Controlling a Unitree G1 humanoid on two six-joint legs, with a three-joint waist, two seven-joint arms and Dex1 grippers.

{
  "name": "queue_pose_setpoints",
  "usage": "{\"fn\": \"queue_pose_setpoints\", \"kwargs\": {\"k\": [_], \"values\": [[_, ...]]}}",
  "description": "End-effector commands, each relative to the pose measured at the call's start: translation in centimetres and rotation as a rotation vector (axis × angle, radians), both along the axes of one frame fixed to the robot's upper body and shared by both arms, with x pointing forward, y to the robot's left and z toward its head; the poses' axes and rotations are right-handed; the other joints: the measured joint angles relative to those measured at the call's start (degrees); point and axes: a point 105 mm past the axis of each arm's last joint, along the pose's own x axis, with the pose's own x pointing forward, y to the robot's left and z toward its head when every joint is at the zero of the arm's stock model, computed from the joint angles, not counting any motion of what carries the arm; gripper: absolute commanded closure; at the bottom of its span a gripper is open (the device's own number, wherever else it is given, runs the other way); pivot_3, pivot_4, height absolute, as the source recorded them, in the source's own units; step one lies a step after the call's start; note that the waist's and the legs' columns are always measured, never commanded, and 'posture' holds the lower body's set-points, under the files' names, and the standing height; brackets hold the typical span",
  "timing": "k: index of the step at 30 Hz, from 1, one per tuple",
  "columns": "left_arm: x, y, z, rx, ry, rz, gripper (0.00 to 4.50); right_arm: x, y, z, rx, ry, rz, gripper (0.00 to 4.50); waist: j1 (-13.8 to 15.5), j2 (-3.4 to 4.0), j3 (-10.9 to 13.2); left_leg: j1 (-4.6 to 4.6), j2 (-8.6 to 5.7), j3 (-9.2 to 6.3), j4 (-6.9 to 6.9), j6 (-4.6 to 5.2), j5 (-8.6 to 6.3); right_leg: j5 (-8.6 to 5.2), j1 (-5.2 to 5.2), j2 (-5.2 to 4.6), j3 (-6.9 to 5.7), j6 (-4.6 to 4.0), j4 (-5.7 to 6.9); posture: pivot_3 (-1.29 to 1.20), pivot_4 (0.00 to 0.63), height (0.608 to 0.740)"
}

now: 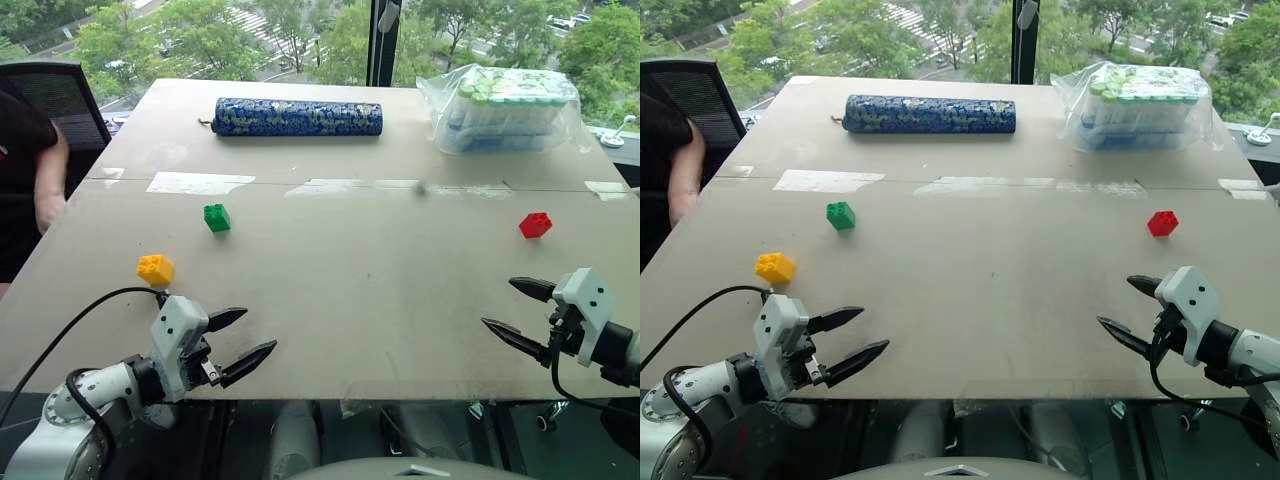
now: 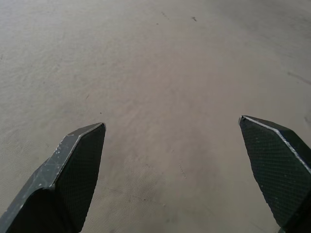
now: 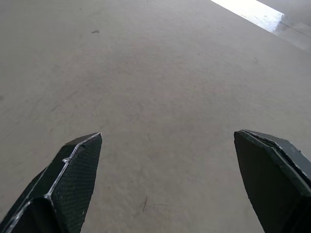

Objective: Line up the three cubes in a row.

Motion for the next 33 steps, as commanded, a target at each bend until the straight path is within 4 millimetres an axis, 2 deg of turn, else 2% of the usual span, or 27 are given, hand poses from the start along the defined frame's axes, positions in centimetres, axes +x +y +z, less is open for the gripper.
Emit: {"fn": "queue_pose_setpoints", "kwargs": {"k": [1,4,6,11,17,20,24,27,32,33], "values": [[1.0,-1.0,1.5,-0.027,-0.069,-0.019,0.0,1.2,0.0,1.6,0.002,-0.101,-0.088,0.04,0.0,0.0,0.0,-0.01,0.0,0.0,0.0,0.0,0.0,0.0,0.0,0.0,0.0,0.0,0.0,0.0,0.15,0.74],[3.1,-4.2,3.7,-0.12,-0.137,-0.062,0.0,4.5,-1.0,3.5,0.014,-0.16,-0.274,0.04,0.1,0.1,0.1,-0.01,-0.03,-0.04,0.07,0.0,0.0,-0.01,-0.02,-0.01,-0.04,0.02,0.06,0.0,0.15,0.74],[3.7,-5.5,4.4,-0.134,-0.149,-0.104,0.0,6.1,-2.2,4.1,0.041,-0.128,-0.377,0.04,0.0,0.01,0.0,0.03,-0.17,-0.08,0.11,0.15,0.1,0.02,0.04,-0.07,0.04,0.0,0.09,0.0,0.15,0.74],[4.4,-9.1,5.7,-0.123,-0.178,-0.257,0.0,10.2,-5.5,5.7,-0.053,-0.109,-0.583,0.04,0.0,0.02,-0.1,-0.05,-0.33,0.04,0.05,0.18,0.1,0.12,0.04,-0.12,0.11,0.21,0.06,0.0,0.15,0.74],[4.6,-11.6,6.4,-0.125,-0.204,-0.37,0.0,14.2,-8.3,4.9,-0.054,0.019,-0.737,0.04,0.0,0.08,0.0,-0.04,-0.38,0.06,-0.37,0.12,0.14,0.03,-0.05,-0.04,0.13,0.34,-0.01,0.0,0.15,0.74],[4.8,-12.2,6.7,-0.13,-0.215,-0.395,0.0,16.0,-9.0,4.3,-0.028,0.081,-0.768,0.04,-0.1,0.18,0.0,-0.07,-0.4,0.12,-0.36,-0.02,0.22,0.01,-0.08,-0.03,0.24,0.38,-0.05,0.0,0.15,0.74],[4.7,-12.3,6.7,-0.134,-0.215,-0.401,0.0,17.5,-9.8,3.3,-0.023,0.138,-0.796,0.04,-0.1,0.19,0.0,-0.08,-0.43,0.14,-0.35,-0.03,0.23,0.01,-0.08,-0.05,0.29,0.4,-0.07,0.0,0.15,0.74],[4.5,-12.2,6.6,-0.144,-0.214,-0.387,0.0,17.9,-9.6,2.3,-0.026,0.194,-0.767,0.92,-0.1,0.2,0.0,-0.08,-0.44,0.14,-0.36,-0.05,0.24,0.0,-0.08,-0.06,0.27,0.41,-0.07,0.0,0.15,0.74],[4.3,-12.3,6.6,-0.149,-0.215,-0.37,0.0,17.7,-9.4,1.5,-0.061,0.237,-0.712,3.13,-0.1,0.23,0.0,-0.08,-0.44,0.16,-0.35,-0.06,0.25,0.0,-0.08,-0.08,0.28,0.43,-0.07,0.0,0.15,0.74],[4.2,-12.3,6.7,-0.149,-0.216,-0.368,0.0,17.7,-9.3,1.6,-0.067,0.232,-0.694,3.12,-0.1,0.23,0.0,-0.08,-0.44,0.15,-0.34,-0.06,0.25,0.0,-0.08,-0.08,0.28,0.43,-0.06,0.0,0.15,0.74]]}}
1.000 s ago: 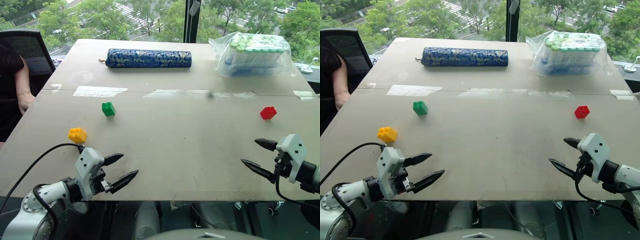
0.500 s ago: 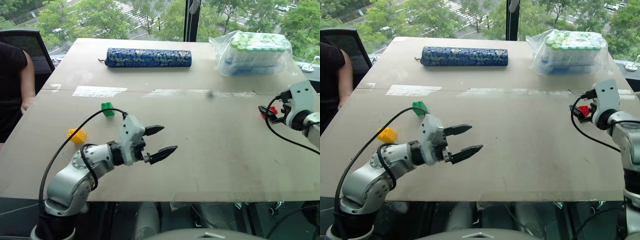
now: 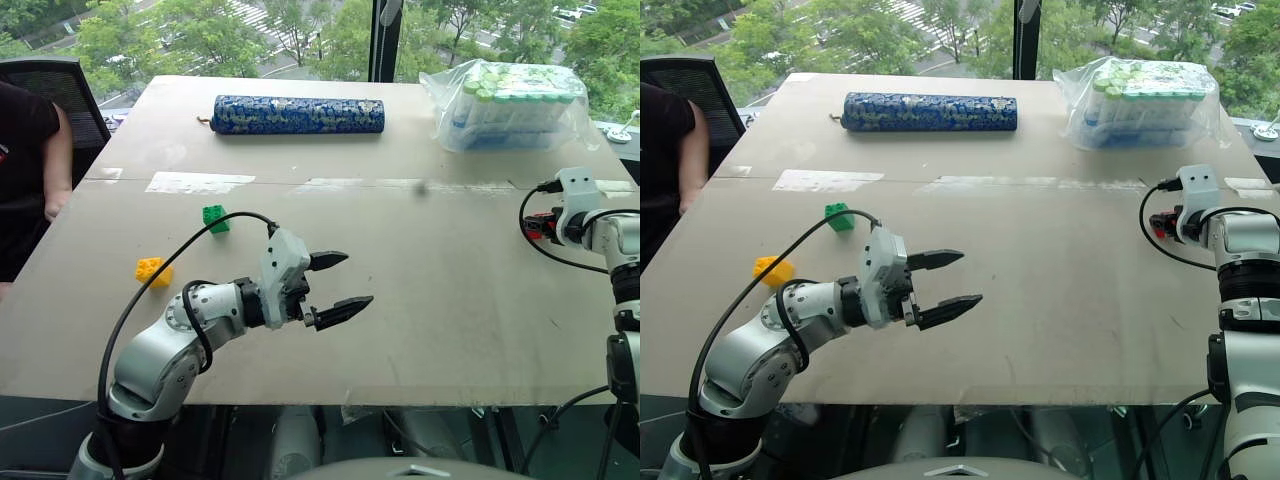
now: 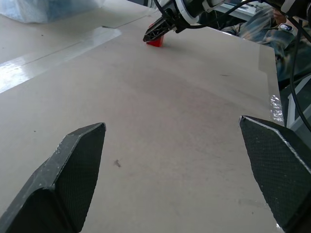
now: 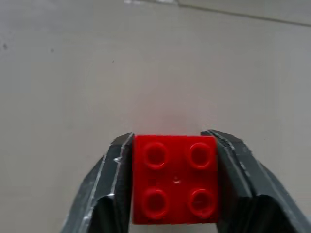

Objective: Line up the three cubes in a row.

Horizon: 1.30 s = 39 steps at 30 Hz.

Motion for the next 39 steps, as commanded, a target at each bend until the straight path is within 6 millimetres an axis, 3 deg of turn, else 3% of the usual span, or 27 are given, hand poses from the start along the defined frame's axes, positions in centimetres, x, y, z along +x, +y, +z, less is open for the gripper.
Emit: {"fn": "queue_pose_setpoints", "kwargs": {"k": [1,3,7,9,12,16,24,39], "values": [[-0.8,-0.5,1.5,-0.017,-0.062,-0.013,0.0,0.0,0.1,1.7,-0.032,-0.038,0.073,3.12,0.0,0.03,0.0,0.0,0.0,-0.01,0.02,0.0,0.0,0.0,0.0,0.0,0.0,0.0,0.03,0.0,0.15,0.74],[-1.0,-0.4,1.9,-0.021,-0.064,-0.006,0.0,-0.4,1.8,2.7,-0.041,-0.077,0.221,3.12,0.0,0.06,0.0,0.0,0.0,-0.01,0.03,0.0,0.0,0.0,0.0,0.0,-0.01,0.0,0.05,0.0,0.15,0.74],[-1.1,0.1,2.3,-0.01,-0.067,0.007,0.0,-2.6,8.1,4.4,0.018,-0.139,0.585,3.12,-0.2,0.23,0.1,0.0,0.01,-0.07,0.01,-0.01,0.0,-0.02,0.0,0.02,-0.05,0.03,0.06,0.0,0.15,0.74],[-1.2,0.6,2.4,0.003,-0.059,0.008,0.0,-4.5,12.4,4.8,0.002,-0.16,0.827,3.12,-0.2,0.28,0.1,0.05,0.02,-0.07,0.0,-0.01,0.0,-0.02,0.0,0.04,-0.01,0.03,0.09,0.0,0.15,0.74],[-1.2,1.4,2.1,0.045,-0.048,0.0,0.0,-6.5,16.9,3.4,-0.099,-0.129,1.093,3.12,-0.1,0.28,0.1,0.06,0.02,-0.12,0.01,-0.01,0.0,-0.02,0.0,0.05,-0.06,0.03,0.12,0.0,0.15,0.74],[-1.5,2.8,2.1,0.087,-0.04,0.0,0.0,-6.3,19.8,2.4,-0.221,-0.121,1.236,3.12,0.0,0.27,0.1,0.02,0.0,-0.13,0.1,0.01,-0.01,-0.02,0.04,-0.03,-0.13,0.02,0.09,0.0,0.15,0.74],[-3.4,4.6,1.3,0.141,0.001,-0.021,0.0,-5.9,21.5,1.7,-0.261,-0.102,1.357,3.12,0.2,0.26,0.1,0.02,0.0,-0.09,0.13,0.01,-0.01,-0.04,0.02,-0.08,-0.16,-0.02,0.08,0.0,0.15,0.74],[-4.4,5.2,0.4,0.129,0.02,0.004,0.0,-3.8,22.9,1.3,-0.25,-0.061,1.437,3.12,0.0,0.27,0.1,0.03,0.0,-0.06,0.1,0.09,-0.06,-0.05,0.0,-0.09,-0.17,-0.06,0.09,0.0,0.15,0.74]]}}
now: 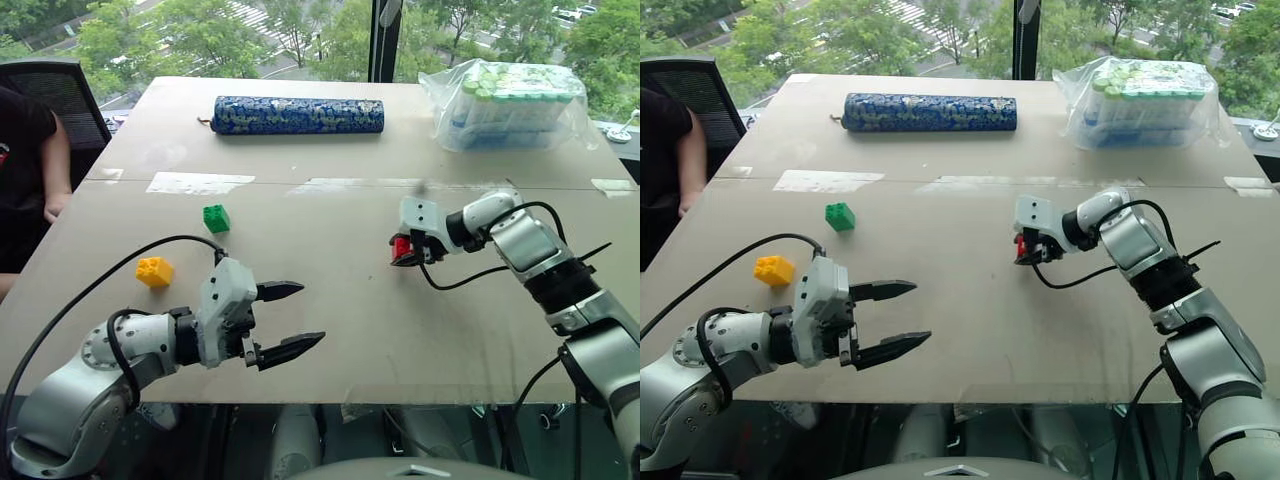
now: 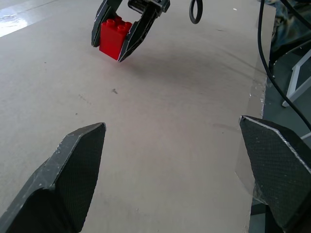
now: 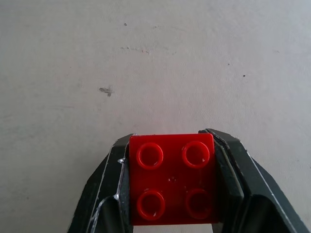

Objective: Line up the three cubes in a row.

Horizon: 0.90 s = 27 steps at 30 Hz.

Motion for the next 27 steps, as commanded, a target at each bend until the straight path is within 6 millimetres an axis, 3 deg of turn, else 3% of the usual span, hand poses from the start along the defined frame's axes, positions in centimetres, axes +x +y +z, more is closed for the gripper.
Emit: {"fn": "queue_pose_setpoints", "kwargs": {"k": [1,13,14,15,20,24,27], "values": [[-0.4,-0.2,0.9,-0.004,-0.054,-0.015,0.0,0.5,0.3,0.9,-0.004,-0.027,0.024,3.12,0.0,0.0,0.0,0.0,0.0,0.0,0.0,-0.01,0.0,0.0,0.0,0.0,0.0,0.0,0.0,0.0,0.15,0.74],[-0.4,0.3,0.6,0.0,-0.052,0.003,0.0,1.1,0.6,0.0,-0.014,0.003,0.039,3.12,-0.1,0.0,0.0,0.01,0.0,0.0,-0.01,-0.01,0.0,0.0,-0.01,0.0,0.0,-0.02,0.01,0.0,0.15,0.74],[-0.4,0.3,0.6,0.0,-0.052,0.004,0.0,1.1,0.6,-0.1,-0.015,0.005,0.041,2.32,-0.1,0.0,0.0,0.03,0.0,0.01,-0.01,-0.01,0.0,0.0,-0.01,0.0,0.0,-0.02,0.02,0.0,0.15,0.74],[-0.4,0.3,0.5,-0.001,-0.05,0.006,0.0,1.1,0.6,-0.1,-0.015,0.006,0.043,2.1,-0.1,0.0,0.0,0.03,0.0,0.01,-0.01,0.0,0.0,0.0,-0.01,0.0,0.0,-0.02,0.02,0.0,0.15,0.74],[-0.4,0.6,0.4,-0.001,-0.048,0.023,0.0,1.2,0.6,0.2,0.003,-0.005,0.048,0.1,-0.1,0.01,0.0,0.02,0.0,0.01,-0.01,-0.01,0.0,0.0,-0.01,-0.02,0.0,-0.02,0.01,0.0,0.15,0.74],[0.3,1.3,0.3,-0.037,-0.036,0.104,0.0,0.7,0.8,1.3,0.087,-0.023,0.057,0.1,-0.1,0.02,0.0,0.02,0.0,0.02,-0.04,-0.02,0.01,-0.01,-0.02,-0.02,0.0,-0.03,0.01,0.0,0.15,0.74],[3.1,4.1,0.1,-0.041,-0.096,0.367,0.0,-0.9,0.9,4.1,0.266,-0.079,0.086,0.1,0.3,0.02,0.0,0.01,0.0,0.01,-0.07,-0.01,0.0,-0.01,-0.02,-0.02,0.0,-0.02,0.01,0.0,0.15,0.74]]}}
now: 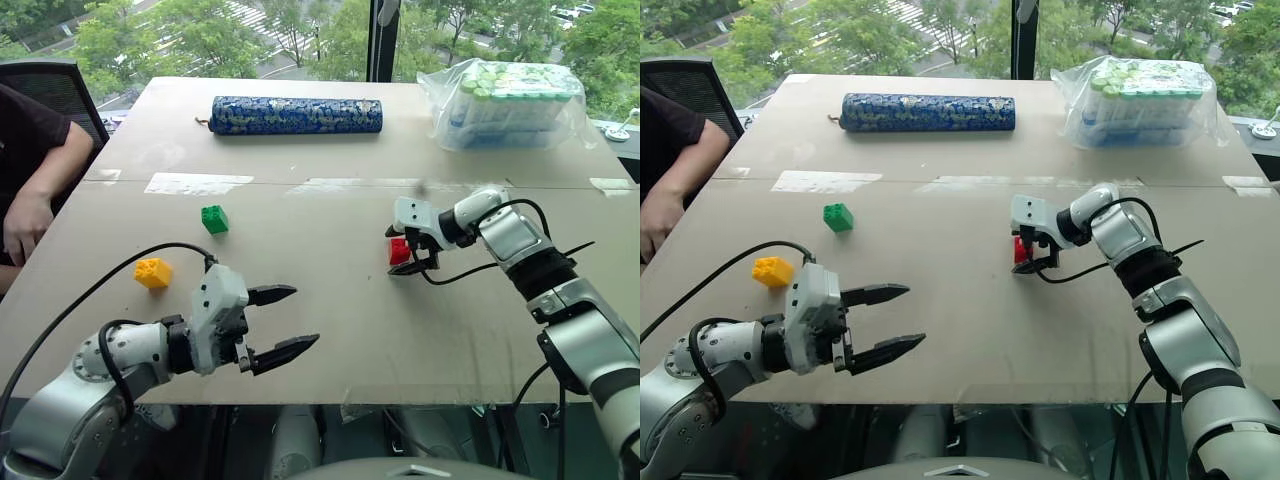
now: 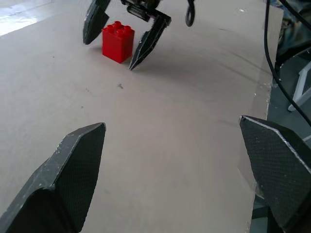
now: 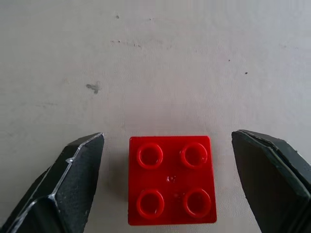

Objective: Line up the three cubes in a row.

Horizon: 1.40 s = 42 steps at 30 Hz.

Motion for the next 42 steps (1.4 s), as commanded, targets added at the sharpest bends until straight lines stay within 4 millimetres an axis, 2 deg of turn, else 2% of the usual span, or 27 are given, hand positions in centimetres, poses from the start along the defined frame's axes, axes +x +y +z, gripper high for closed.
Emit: {"fn": "queue_pose_setpoints", "kwargs": {"k": [1,4,7,11,16,20,22,25,27,28,31,32,33,35,37,40,42], "values": [[3.8,4.2,0.3,0.03,-0.104,0.365,0.0,-2.0,0.2,5.1,0.258,-0.118,0.045,0.1,0.3,0.0,0.0,-0.02,0.0,-0.03,-0.04,0.01,0.0,0.0,0.0,0.0,-0.03,0.01,-0.03,0.0,0.15,0.74],[6.3,7.7,0.4,0.055,-0.139,0.649,0.0,-3.8,0.0,8.3,0.46,-0.231,0.006,0.1,0.5,-0.02,0.0,-0.04,0.0,-0.12,-0.02,0.02,-0.01,0.0,0.02,0.02,-0.09,0.01,0.01,0.0,0.15,0.74],[8.3,9.7,0.8,0.026,-0.134,0.845,0.0,-5.1,-0.1,10.1,0.578,-0.297,-0.094,0.1,0.6,-0.11,0.0,-0.04,-0.01,-0.12,0.0,0.02,-0.01,0.02,0.05,0.0,-0.08,0.04,0.02,0.0,0.15,0.74],[11.2,9.6,0.8,0.003,-0.107,0.956,0.0,-6.7,-0.1,10.8,0.642,-0.339,-0.166,0.1,0.6,-0.16,0.0,-0.03,-0.02,-0.19,0.03,-0.02,0.01,0.03,0.08,0.01,-0.13,0.05,0.07,0.0,0.15,0.74],[14.7,10.1,0.6,0.02,-0.102,1.079,0.0,-7.9,-0.4,10.6,0.637,-0.352,-0.199,0.1,0.8,-0.19,0.0,-0.04,-0.05,-0.2,0.08,-0.09,0.05,0.03,0.08,0.03,-0.13,0.06,0.08,0.0,0.15,0.74],[16.9,10.5,-0.5,0.071,-0.087,1.077,0.0,-8.5,-0.7,10.5,0.62,-0.368,-0.214,0.1,0.8,-0.2,0.0,-0.04,-0.05,-0.18,0.02,-0.1,0.05,0.03,0.07,0.04,-0.11,0.06,0.05,0.0,0.15,0.74],[17.6,10.9,-0.8,0.064,-0.09,1.08,0.49,-8.6,-0.9,10.5,0.615,-0.375,-0.233,0.0,0.7,-0.2,0.0,-0.05,-0.05,-0.18,-0.01,-0.11,0.06,0.03,0.05,0.05,-0.12,0.06,0.03,0.0,0.15,0.74],[18.1,11.1,-0.4,0.046,-0.123,1.048,1.81,-8.7,-1.5,10.6,0.612,-0.386,-0.266,0.0,0.7,-0.22,0.0,-0.08,-0.05,-0.15,-0.01,-0.11,0.06,0.02,0.05,0.04,-0.12,0.06,-0.02,0.0,0.15,0.74],[18.1,10.4,0.3,0.027,-0.169,0.971,2.86,-8.9,-2.0,10.3,0.609,-0.38,-0.292,0.0,0.9,-0.26,0.0,-0.11,-0.05,-0.15,-0.01,-0.11,0.06,0.02,0.04,0.04,-0.12,0.06,-0.04,0.0,0.15,0.74],[17.8,9.8,0.9,0.023,-0.21,0.897,3.21,-9.2,-2.4,9.9,0.611,-0.374,-0.301,0.0,1.1,-0.28,0.0,-0.11,-0.05,-0.15,-0.01,-0.11,0.06,0.02,0.04,0.03,-0.12,0.06,-0.04,0.0,0.15,0.74],[16.1,6.8,2.5,-0.047,-0.245,0.608,3.21,-10.5,-4.1,8.8,0.572,-0.348,-0.301,0.0,1.5,-0.3,0.0,-0.15,-0.04,-0.13,-0.02,-0.13,0.06,0.02,0.03,0.02,-0.13,0.07,-0.1,0.0,0.15,0.74],[15.3,5.2,2.7,-0.036,-0.247,0.46,3.21,-10.9,-4.6,8.6,0.566,-0.312,-0.303,0.0,1.6,-0.3,0.0,-0.16,-0.04,-0.12,-0.02,-0.13,0.06,0.01,0.03,0.01,-0.13,0.07,-0.13,0.0,0.15,0.74],[14.7,4.2,2.8,-0.022,-0.245,0.362,3.21,-11.2,-4.8,8.4,0.565,-0.286,-0.303,0.0,1.7,-0.31,0.1,-0.17,-0.04,-0.11,-0.02,-0.13,0.06,0.01,0.03,0.0,-0.13,0.07,-0.14,0.0,0.15,0.74],[12.6,0.9,2.2,0.006,-0.176,0.046,3.21,-12.3,-5.7,8.3,0.557,-0.243,-0.287,0.0,1.7,-0.31,0.1,-0.16,-0.05,-0.11,-0.01,-0.12,0.06,0.02,0.04,0.0,-0.17,0.07,-0.12,0.0,0.15,0.74],[11.5,-1.0,1.4,0.07,-0.158,-0.165,3.21,-13.0,-6.3,8.0,0.537,-0.224,-0.283,0.0,1.7,-0.3,0.0,-0.09,-0.06,-0.16,-0.01,-0.11,0.05,0.01,0.11,0.0,-0.22,0.07,-0.08,0.0,0.15,0.74],[11.4,-2.8,-0.5,0.203,-0.116,-0.435,3.21,-14.2,-7.5,7.4,0.491,-0.191,-0.282,0.0,1.9,-0.3,0.0,-0.06,-0.06,-0.25,0.05,0.12,-0.07,0.01,0.17,0.05,-0.24,0.05,-0.08,0.0,0.15,0.74],[12.4,-3.2,-1.3,0.293,-0.125,-0.532,3.21,-14.7,-8.1,7.1,0.47,-0.177,-0.293,0.0,1.9,-0.3,0.0,-0.09,-0.07,-0.35,0.17,0.15,-0.07,0.01,0.19,0.09,-0.26,0.05,-0.03,0.0,0.15,0.74]]}}
